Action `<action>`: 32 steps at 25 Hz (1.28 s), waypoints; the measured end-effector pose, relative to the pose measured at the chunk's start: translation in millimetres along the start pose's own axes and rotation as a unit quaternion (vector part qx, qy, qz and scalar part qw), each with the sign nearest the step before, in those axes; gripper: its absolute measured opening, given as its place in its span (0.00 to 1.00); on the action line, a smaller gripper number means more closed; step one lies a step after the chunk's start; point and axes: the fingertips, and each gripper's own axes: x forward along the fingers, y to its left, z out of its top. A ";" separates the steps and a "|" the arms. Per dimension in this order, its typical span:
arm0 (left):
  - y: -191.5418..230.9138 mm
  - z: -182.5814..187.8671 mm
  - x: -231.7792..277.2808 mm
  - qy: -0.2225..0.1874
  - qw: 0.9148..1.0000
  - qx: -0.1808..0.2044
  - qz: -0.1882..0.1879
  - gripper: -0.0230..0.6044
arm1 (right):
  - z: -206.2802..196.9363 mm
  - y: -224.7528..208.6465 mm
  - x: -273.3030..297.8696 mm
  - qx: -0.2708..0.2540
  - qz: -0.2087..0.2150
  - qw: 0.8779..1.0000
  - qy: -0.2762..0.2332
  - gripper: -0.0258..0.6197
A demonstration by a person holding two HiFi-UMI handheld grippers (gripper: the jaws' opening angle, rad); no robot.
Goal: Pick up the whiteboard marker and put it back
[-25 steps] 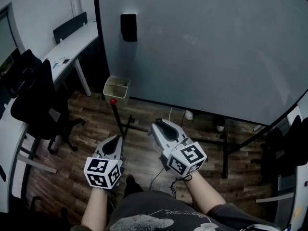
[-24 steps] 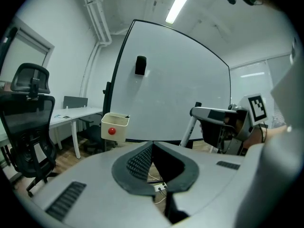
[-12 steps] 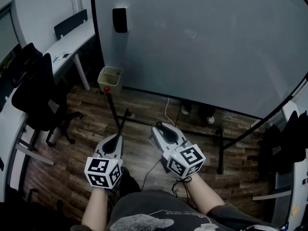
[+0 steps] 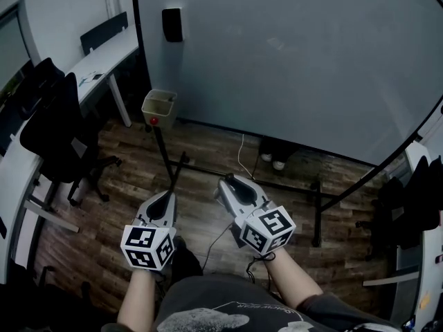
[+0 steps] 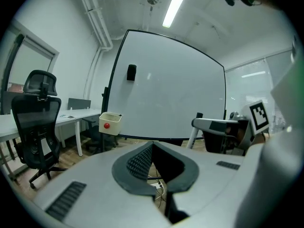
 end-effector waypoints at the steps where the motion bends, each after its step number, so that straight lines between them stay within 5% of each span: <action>1: 0.0 -0.9 -2.6 0.000 1.000 0.000 0.001 0.06 | -0.6 2.3 -0.9 0.000 0.001 1.000 0.000 0.17; 18: 20.2 7.0 -18.3 -0.032 0.999 0.004 0.028 0.06 | -7.4 17.6 8.5 -0.006 0.014 1.000 0.008 0.17; 32: 84.7 51.3 46.8 -0.044 0.999 0.028 0.016 0.06 | 26.2 -11.7 97.1 -0.022 0.010 1.000 -0.016 0.17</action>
